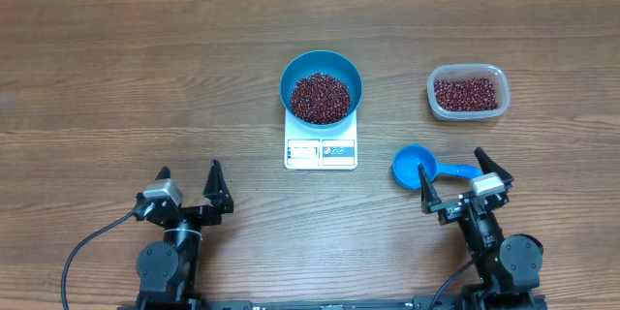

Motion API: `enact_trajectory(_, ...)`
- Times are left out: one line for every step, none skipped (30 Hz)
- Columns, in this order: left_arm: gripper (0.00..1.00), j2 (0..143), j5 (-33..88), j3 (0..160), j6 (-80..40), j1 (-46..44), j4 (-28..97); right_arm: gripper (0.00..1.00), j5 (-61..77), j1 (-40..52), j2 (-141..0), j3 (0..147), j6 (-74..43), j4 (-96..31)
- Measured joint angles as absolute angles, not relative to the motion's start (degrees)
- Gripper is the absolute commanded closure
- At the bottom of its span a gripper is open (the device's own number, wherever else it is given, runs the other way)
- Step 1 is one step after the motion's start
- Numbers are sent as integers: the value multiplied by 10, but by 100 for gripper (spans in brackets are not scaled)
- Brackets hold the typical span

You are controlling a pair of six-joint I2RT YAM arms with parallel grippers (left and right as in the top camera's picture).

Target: Scoop item into bowl and weigh 150g on scale

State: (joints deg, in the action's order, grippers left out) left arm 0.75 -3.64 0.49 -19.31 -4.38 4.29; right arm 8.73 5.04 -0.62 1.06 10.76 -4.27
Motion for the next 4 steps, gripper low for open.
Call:
enact_trajectory(1,8,-36,5,-193,-44,43,0,87,50,-6,11,108,-43)
enact_trajectory(0,8,-36,5,-193,-44,43,0,87,50,-6,11,107,-43)
enact_trajectory(0,8,-36,5,-193,-44,43,0,87,50,-6,11,108,-43)
enact_trajectory(0,8,-36,5,-193,-44,43,0,87,50,-6,11,107,-43)
